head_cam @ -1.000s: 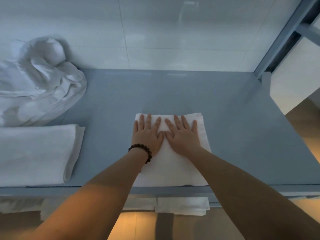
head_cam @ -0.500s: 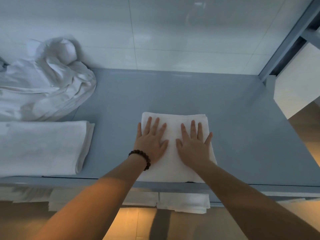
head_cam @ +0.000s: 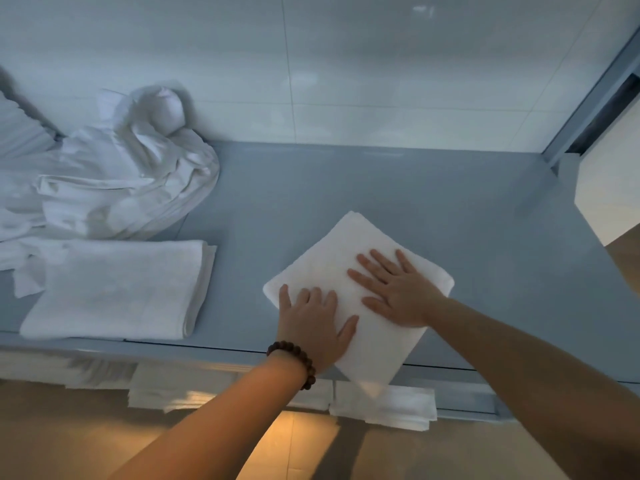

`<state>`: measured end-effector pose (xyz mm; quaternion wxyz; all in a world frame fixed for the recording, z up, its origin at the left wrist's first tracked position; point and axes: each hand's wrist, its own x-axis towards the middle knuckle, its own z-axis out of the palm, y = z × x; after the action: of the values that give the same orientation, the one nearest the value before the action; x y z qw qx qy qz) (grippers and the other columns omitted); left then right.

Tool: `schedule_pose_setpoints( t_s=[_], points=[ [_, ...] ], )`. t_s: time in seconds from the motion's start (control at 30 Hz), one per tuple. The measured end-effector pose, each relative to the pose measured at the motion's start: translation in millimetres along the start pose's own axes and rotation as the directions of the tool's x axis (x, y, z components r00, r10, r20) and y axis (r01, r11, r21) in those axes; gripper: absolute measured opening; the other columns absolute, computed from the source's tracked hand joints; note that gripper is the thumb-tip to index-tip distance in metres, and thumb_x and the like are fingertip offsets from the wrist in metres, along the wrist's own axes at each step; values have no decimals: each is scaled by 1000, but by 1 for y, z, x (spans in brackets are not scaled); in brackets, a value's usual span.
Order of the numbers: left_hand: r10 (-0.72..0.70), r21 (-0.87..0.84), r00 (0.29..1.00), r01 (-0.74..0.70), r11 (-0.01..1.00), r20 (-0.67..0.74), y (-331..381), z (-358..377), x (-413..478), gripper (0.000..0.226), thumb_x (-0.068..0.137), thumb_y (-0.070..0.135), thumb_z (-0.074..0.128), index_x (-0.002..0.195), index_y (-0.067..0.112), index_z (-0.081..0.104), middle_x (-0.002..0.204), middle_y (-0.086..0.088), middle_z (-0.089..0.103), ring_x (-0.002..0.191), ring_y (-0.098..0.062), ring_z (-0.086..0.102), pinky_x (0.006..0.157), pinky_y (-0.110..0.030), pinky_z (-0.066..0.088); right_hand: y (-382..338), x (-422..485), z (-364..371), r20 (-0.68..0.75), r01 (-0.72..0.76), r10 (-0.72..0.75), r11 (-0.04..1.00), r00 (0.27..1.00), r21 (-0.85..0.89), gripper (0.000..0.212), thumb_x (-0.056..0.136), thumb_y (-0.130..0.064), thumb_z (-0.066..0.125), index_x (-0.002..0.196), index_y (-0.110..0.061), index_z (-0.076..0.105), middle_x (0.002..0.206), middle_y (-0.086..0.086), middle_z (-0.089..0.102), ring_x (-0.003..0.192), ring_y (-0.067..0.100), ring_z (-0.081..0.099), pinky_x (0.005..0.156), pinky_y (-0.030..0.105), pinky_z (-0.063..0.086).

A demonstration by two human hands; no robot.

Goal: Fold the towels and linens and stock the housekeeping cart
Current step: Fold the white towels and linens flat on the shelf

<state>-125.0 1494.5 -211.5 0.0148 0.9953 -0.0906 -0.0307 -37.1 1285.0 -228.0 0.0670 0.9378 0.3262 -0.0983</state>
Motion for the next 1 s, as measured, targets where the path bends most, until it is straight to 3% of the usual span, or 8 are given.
schedule_pose_setpoints(
  t_s=[0.1,0.2,0.3,0.37,0.43,0.57,0.8,1.0],
  points=[
    [22,-20,999,-23,1000,-30,-1,-12,0,63,89,59,7,103,23,57,100,-1,60,97,-23,53,99,-49,25,3,11,-17,97,75,-69,995,993,-59,59,98,-56,10,148,-40,-17,157,-7,-23,145,18,-21,116,52,-11],
    [63,-10,993,-64,998,-97,-14,-18,22,38,96,43,27,116,23,53,115,-2,56,107,-23,49,96,-42,27,-31,4,-18,-17,-195,197,976,980,98,58,100,-50,14,151,-34,-9,160,-2,-15,147,19,-15,116,55,-9],
    [175,-53,981,-180,982,-87,-28,-18,58,47,99,37,33,144,25,35,151,-5,33,137,-26,28,110,-43,21,-75,-8,-9,-86,-577,632,748,770,329,63,99,-49,19,153,-22,-1,161,9,-6,147,26,-11,113,58,-11],
    [245,-60,969,-245,968,-8,-32,-15,80,56,101,42,30,153,29,16,162,-1,6,148,-25,3,119,-47,7,-93,-6,-4,4,-680,746,604,666,416,69,97,-54,16,153,-19,-2,160,14,-7,147,30,-13,113,62,-8],
    [285,-37,956,-283,958,73,-36,-6,94,60,100,50,24,153,34,2,162,4,-9,148,-23,-12,119,-50,-2,-101,0,3,60,-707,764,560,642,432,72,95,-59,14,153,-19,-5,160,15,-10,146,30,-16,112,63,-7],
    [292,-35,941,-291,956,170,-45,16,92,64,97,59,15,152,36,-8,161,4,-14,147,-19,-15,119,-45,-4,-89,3,14,-2,-660,713,651,701,375,73,94,-63,13,152,-24,-7,160,14,-12,146,28,-16,112,61,-10],
    [104,-113,992,-97,989,65,-61,36,53,76,86,69,2,152,34,-10,160,2,-18,146,-18,-19,120,-42,-4,-57,23,12,-95,-452,484,859,870,239,71,91,-66,8,152,-33,-2,161,8,-6,147,22,-13,115,57,-7],
    [10,-169,1000,-7,986,18,-73,43,30,75,86,70,2,152,36,-10,160,4,-17,147,-16,-18,120,-41,-4,-68,31,16,-178,-406,437,895,882,185,70,90,-66,6,152,-34,8,161,6,7,148,21,-2,117,55,-1]
  ],
)
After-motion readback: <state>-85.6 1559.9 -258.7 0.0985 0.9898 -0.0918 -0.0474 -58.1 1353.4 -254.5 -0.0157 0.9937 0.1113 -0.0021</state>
